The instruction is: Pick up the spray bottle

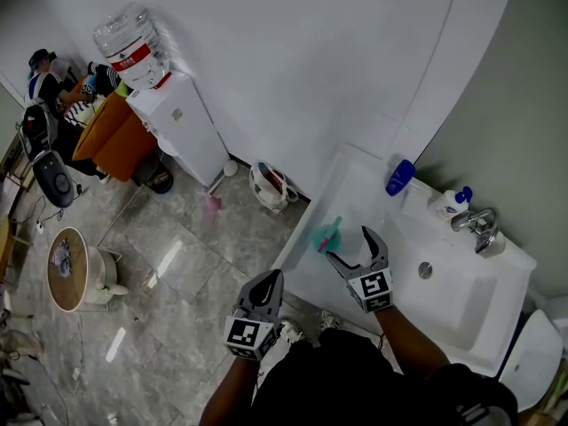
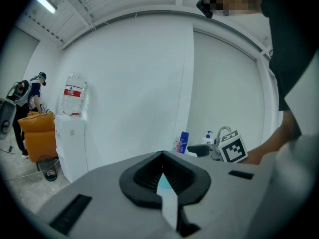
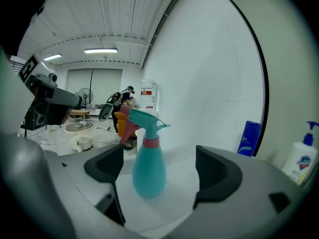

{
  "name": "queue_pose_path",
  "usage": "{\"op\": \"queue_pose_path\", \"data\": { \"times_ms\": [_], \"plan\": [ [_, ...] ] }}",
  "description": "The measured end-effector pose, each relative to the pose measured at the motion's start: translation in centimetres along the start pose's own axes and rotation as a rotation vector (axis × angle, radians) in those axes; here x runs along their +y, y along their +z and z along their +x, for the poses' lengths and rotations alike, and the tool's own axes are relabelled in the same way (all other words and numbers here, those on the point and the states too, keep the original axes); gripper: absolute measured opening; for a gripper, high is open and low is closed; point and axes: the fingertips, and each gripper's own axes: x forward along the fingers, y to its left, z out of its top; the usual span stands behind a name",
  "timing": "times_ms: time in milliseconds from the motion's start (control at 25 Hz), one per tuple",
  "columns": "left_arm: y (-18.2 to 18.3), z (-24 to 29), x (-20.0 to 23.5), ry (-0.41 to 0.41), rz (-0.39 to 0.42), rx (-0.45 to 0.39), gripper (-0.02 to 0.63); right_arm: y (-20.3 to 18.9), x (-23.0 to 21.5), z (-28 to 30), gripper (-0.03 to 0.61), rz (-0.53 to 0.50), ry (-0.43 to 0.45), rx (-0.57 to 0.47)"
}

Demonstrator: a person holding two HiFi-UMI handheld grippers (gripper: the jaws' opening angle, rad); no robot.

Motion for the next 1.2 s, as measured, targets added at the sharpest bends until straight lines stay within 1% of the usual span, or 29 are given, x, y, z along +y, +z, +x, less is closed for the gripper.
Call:
{"op": "queue_pose_path", "data": {
  "times_ms": [160, 400, 520, 680, 840, 920, 1040, 1200],
  "plan": [
    [-0.6, 0.0, 0.4, 0.019, -0.001, 0.007, -0.004, -0.4, -0.3, 1.3, 0.423, -0.020, 0.008, -0.011],
    [-0.5, -0.1, 1.0, 0.038, -0.001, -0.004, -0.003, -0.2, 0.5, 2.4, 0.362, 0.016, 0.060, -0.007],
    [-0.4, -0.2, 1.0, 0.045, -0.001, 0.001, -0.003, -0.1, 0.8, 2.9, 0.330, -0.001, 0.076, -0.012],
    [-0.6, -0.4, 1.2, 0.057, -0.003, 0.003, -0.003, 0.6, 1.3, 3.1, 0.301, -0.002, 0.086, -0.014],
    [-0.7, -0.6, 1.4, 0.069, -0.003, 0.003, -0.004, 0.9, 1.5, 3.0, 0.228, -0.030, 0.082, -0.038],
    [-0.7, -0.7, 1.4, 0.072, -0.006, 0.003, -0.003, 0.9, 1.6, 3.0, 0.205, -0.043, 0.085, -0.046],
    [-0.7, -0.7, 1.3, 0.073, -0.009, 0.000, -0.003, 1.0, 1.7, 3.0, 0.177, -0.055, 0.087, -0.052],
    [-0.6, -1.0, 1.2, 0.078, -0.007, -0.003, -0.005, 1.5, 2.1, 2.7, 0.158, -0.061, 0.088, -0.046]
  ]
}}
